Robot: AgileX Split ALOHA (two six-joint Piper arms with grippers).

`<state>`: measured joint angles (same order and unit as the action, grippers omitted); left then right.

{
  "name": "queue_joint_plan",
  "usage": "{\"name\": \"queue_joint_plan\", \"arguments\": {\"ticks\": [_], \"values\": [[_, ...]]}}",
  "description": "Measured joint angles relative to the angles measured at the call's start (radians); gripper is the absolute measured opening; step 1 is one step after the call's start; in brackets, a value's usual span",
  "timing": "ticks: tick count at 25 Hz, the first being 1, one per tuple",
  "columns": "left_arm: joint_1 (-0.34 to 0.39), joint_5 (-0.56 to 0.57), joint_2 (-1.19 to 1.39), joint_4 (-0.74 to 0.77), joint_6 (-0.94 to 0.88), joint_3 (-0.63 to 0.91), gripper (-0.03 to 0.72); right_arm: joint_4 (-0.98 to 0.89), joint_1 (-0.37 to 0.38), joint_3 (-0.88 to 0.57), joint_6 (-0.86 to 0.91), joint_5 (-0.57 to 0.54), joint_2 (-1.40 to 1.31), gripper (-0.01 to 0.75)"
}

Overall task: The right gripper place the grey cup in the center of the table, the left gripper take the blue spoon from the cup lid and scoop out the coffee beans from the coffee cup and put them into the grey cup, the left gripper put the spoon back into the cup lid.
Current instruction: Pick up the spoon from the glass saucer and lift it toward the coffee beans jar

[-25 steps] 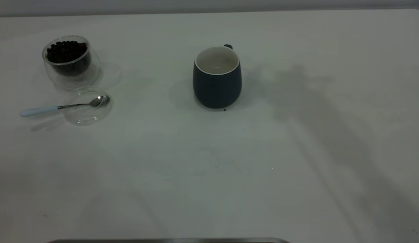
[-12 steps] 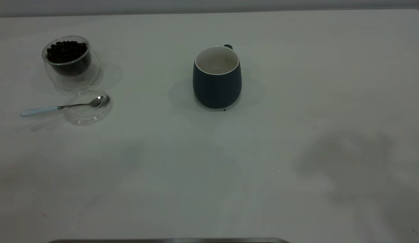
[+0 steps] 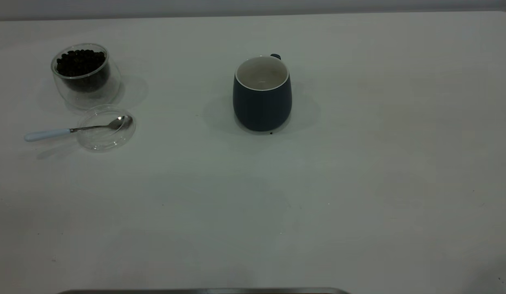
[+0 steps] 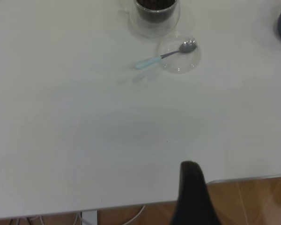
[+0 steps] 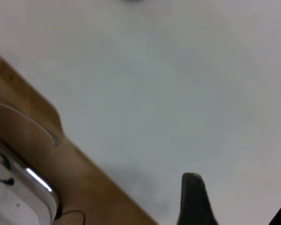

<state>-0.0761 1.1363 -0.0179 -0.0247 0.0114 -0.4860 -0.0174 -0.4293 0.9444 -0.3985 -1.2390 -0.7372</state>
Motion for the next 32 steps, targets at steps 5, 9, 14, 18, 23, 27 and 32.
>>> {"name": "queue_joint_plan", "arguments": {"ticks": [5, 9, 14, 18, 23, 27, 32], "values": [[0.0, 0.0, 0.0, 0.0, 0.0, 0.0, 0.582, -0.002, 0.075, -0.143, 0.004, 0.0, 0.182, 0.459], [0.0, 0.0, 0.0, 0.0, 0.0, 0.0, 0.582, -0.002, 0.204, -0.19, 0.029, 0.0, 0.336, 0.459], [0.0, 0.0, 0.0, 0.0, 0.0, 0.0, 0.582, 0.0, 0.323, -0.199, 0.114, 0.0, 0.511, 0.459], [0.0, 0.0, 0.0, 0.0, 0.0, 0.0, 0.582, 0.002, 0.406, -0.253, 0.178, 0.0, 0.609, 0.459], [0.0, 0.0, 0.0, 0.0, 0.0, 0.0, 0.582, 0.001, 0.457, -0.367, 0.214, 0.043, 0.686, 0.459], [0.0, 0.0, 0.0, 0.0, 0.0, 0.0, 0.582, 0.0, 0.462, -0.444, 0.227, 0.105, 0.746, 0.459], [0.0, 0.0, 0.0, 0.0, 0.0, 0.0, 0.582, -0.025, 0.521, -0.46, 0.239, 0.115, 0.753, 0.459]]}}
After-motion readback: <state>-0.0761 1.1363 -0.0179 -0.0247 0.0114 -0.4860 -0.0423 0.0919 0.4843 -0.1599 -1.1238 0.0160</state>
